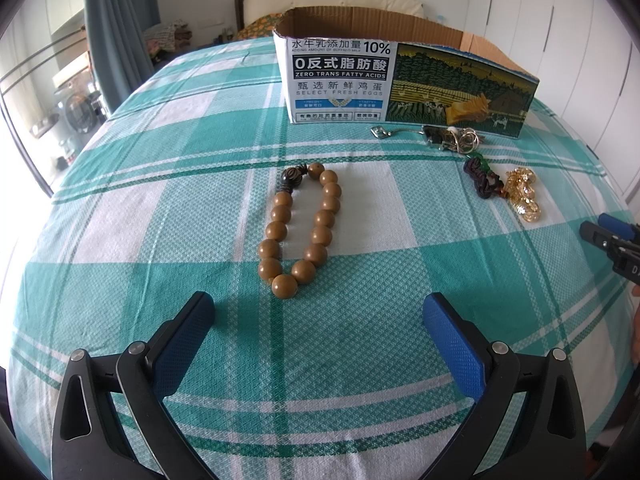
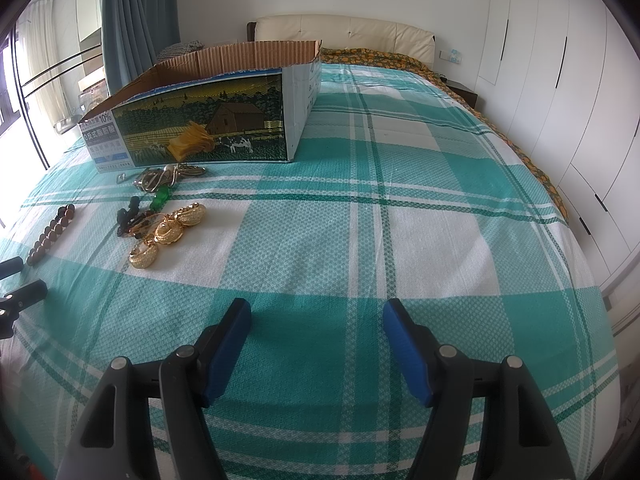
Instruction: Organize jewelry
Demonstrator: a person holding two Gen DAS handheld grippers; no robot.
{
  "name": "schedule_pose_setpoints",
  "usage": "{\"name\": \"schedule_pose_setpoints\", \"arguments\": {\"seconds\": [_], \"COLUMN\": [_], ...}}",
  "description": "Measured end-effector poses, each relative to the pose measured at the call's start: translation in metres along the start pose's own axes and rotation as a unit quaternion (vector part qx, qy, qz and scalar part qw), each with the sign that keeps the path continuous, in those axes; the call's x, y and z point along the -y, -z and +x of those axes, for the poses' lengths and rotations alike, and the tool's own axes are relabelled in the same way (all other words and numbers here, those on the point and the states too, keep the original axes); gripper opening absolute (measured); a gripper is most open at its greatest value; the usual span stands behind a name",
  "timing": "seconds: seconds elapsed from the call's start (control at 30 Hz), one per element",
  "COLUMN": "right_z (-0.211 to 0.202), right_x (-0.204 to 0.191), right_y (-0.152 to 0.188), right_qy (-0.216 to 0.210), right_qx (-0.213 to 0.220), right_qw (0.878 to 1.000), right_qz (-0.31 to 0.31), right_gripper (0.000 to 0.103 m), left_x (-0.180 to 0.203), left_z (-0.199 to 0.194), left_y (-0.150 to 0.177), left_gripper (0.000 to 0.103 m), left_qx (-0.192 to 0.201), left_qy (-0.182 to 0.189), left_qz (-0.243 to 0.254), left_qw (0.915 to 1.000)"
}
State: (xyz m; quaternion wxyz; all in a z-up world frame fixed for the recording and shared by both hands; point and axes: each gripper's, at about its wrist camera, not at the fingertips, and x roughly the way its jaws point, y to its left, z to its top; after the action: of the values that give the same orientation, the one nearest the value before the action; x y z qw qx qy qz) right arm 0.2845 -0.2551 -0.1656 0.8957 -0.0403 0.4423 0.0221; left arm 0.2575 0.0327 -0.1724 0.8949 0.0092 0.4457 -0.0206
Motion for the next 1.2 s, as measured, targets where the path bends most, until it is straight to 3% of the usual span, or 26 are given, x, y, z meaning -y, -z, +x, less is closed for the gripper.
{"name": "schedule_pose_setpoints", "arguments": {"seconds": [1.0, 1.2], "right_z": [0.0, 0.0], "right_x": [0.0, 0.0], "right_y": [0.0, 0.0], "right_qy": [0.0, 0.0], "right_qx": [-0.001, -0.001], "right_qw": [1.0, 1.0], "right_qz": [0.0, 0.0], "right_gripper": [0.07, 0.07], "left_x": [0.0, -0.013], "left_z": [0.001, -0.009], "left_y": [-0.001, 0.002], "left_gripper": [0.103, 0.102], "left_qx": [0.0, 0.007], "left_qy": [0.001, 0.039], "left_qz": [0.0, -0.025], "left_qw": [1.0, 0.9989]}}
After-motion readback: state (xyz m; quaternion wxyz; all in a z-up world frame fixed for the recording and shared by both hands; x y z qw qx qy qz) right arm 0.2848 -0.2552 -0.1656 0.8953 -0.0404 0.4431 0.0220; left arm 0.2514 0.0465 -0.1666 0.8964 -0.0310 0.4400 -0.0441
